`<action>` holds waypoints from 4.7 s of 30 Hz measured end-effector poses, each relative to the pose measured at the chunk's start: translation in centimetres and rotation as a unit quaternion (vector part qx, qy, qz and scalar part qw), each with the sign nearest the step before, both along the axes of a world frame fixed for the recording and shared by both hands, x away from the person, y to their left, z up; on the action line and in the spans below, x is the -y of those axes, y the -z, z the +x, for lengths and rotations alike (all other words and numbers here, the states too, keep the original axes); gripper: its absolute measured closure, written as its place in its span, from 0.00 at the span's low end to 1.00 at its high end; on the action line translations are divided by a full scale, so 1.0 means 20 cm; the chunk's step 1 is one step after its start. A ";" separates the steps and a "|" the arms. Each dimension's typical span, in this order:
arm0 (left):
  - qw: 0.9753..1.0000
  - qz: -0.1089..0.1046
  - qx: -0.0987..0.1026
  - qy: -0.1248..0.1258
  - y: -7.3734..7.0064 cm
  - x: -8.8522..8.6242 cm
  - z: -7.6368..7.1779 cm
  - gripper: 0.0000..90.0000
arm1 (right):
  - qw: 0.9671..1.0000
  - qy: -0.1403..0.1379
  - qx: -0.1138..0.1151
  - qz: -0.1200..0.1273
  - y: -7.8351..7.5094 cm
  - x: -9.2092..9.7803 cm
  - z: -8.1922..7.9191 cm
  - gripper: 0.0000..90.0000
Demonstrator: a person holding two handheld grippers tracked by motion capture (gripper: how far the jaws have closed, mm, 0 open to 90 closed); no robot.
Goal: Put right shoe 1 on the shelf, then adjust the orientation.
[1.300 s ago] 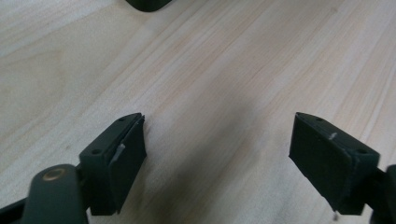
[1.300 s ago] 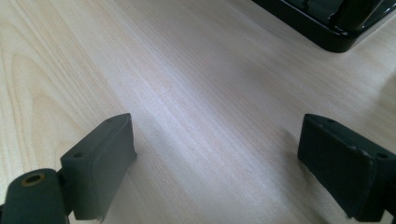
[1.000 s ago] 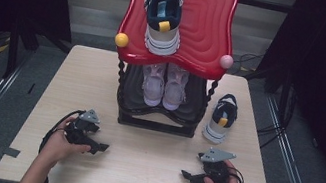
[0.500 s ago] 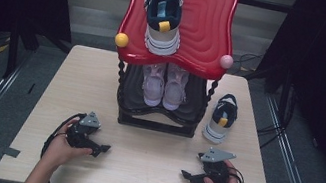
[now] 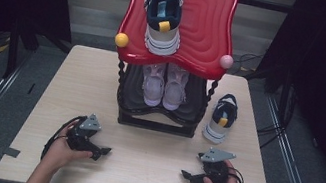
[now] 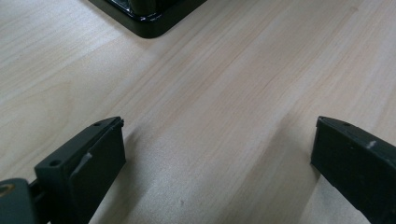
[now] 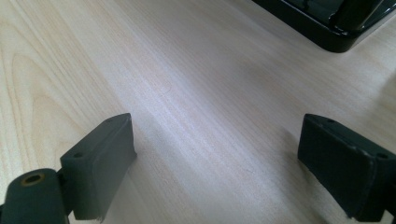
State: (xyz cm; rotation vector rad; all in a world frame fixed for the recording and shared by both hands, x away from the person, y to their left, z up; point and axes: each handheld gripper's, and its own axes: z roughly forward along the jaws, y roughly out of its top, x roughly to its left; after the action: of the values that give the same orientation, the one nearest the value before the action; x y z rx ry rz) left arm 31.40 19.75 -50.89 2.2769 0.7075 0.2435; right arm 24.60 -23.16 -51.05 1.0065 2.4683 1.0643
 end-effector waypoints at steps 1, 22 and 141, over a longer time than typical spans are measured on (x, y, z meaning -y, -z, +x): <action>1.000 0.002 0.002 -0.001 0.00 0.00 0.00 0.02 | 1.000 0.000 0.000 0.000 0.00 0.00 0.00 0.11; 1.000 0.000 0.006 0.002 0.01 0.00 0.00 0.00 | 1.000 -0.004 -0.010 -0.011 -0.02 0.00 0.01 0.14; 1.000 0.000 0.006 0.003 0.01 0.00 0.00 0.00 | 0.971 -0.132 -0.040 -0.195 -0.67 0.28 0.38 0.88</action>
State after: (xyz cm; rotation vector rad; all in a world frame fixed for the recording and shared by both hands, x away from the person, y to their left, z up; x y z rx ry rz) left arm 31.32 19.72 -51.02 2.2761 0.6945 0.2546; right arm 32.29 -28.84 -37.67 0.6242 2.7827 0.5682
